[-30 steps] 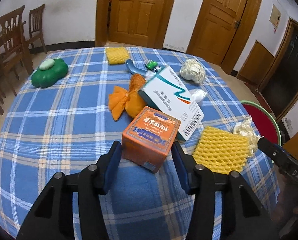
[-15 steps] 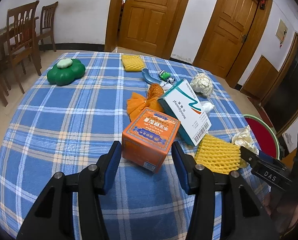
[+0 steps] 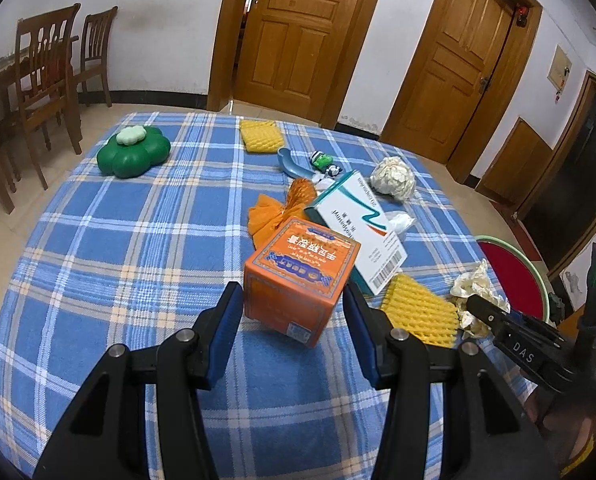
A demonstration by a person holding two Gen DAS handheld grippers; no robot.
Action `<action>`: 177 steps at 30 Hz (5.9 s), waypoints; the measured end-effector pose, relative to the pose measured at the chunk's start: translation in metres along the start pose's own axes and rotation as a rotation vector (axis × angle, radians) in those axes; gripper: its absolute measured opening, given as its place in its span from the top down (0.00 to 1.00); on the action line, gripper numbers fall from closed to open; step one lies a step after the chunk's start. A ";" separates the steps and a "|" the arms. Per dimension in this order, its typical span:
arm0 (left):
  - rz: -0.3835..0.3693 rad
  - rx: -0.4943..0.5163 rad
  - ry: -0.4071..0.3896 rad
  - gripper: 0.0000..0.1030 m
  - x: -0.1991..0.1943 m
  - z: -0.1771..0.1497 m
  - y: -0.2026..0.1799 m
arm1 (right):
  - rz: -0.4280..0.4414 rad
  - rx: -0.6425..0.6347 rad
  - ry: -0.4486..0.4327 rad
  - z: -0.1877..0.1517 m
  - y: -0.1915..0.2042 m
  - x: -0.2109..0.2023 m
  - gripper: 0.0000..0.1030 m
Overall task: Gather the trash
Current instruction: 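Grasp the crumpled white paper with the right gripper while the left gripper approaches the orange box, then grasp the orange box with the left gripper while the right gripper carries paper toward the basin, then drop the paper and orange box into the red basin with both grippers, then move both tools back over the table toward the white medicine box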
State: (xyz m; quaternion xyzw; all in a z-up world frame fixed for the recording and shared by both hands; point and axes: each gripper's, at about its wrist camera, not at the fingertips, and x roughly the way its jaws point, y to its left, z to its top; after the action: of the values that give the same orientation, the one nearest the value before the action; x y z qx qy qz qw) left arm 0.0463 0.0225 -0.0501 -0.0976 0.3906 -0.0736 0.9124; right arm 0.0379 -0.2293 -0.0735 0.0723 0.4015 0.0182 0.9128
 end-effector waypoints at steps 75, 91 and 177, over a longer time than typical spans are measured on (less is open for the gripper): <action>-0.267 0.366 0.239 0.34 0.052 -0.013 -0.189 | -0.112 0.298 -0.186 0.001 -0.145 -0.084 0.77; -0.283 0.418 0.252 0.51 0.075 -0.009 -0.217 | -0.132 0.359 -0.154 -0.006 -0.172 -0.067 0.76; 0.045 -0.200 0.146 0.29 0.086 0.039 -0.046 | -0.064 0.261 -0.060 0.001 -0.105 -0.041 0.34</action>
State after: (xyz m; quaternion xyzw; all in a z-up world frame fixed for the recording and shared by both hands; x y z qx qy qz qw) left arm 0.1312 -0.0359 -0.0730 -0.1737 0.4635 -0.0207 0.8686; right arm 0.0080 -0.3371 -0.0585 0.1782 0.3751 -0.0653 0.9073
